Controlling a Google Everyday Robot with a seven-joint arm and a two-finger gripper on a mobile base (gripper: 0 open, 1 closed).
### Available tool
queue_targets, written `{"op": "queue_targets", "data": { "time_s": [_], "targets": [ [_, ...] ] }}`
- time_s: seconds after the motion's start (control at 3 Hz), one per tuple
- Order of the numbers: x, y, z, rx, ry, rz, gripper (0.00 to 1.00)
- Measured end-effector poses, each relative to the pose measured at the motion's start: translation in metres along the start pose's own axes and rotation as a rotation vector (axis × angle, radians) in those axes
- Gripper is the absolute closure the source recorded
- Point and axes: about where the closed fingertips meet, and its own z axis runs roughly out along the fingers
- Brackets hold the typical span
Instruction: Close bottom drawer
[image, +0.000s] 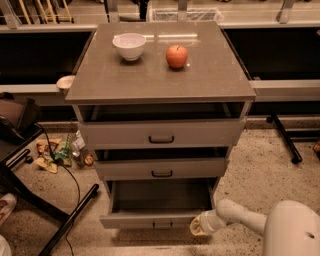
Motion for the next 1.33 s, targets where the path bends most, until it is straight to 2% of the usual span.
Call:
{"op": "queue_targets", "data": {
  "time_s": [0.67, 1.0, 1.33],
  "targets": [
    [0.009, -0.032, 0.007, 0.025, 0.001, -0.012, 0.11],
    [0.008, -0.046, 0.005, 0.042, -0.003, -0.023, 0.0],
    [0.009, -0.058, 0.005, 0.055, -0.013, -0.03, 0.0]
  ]
}}
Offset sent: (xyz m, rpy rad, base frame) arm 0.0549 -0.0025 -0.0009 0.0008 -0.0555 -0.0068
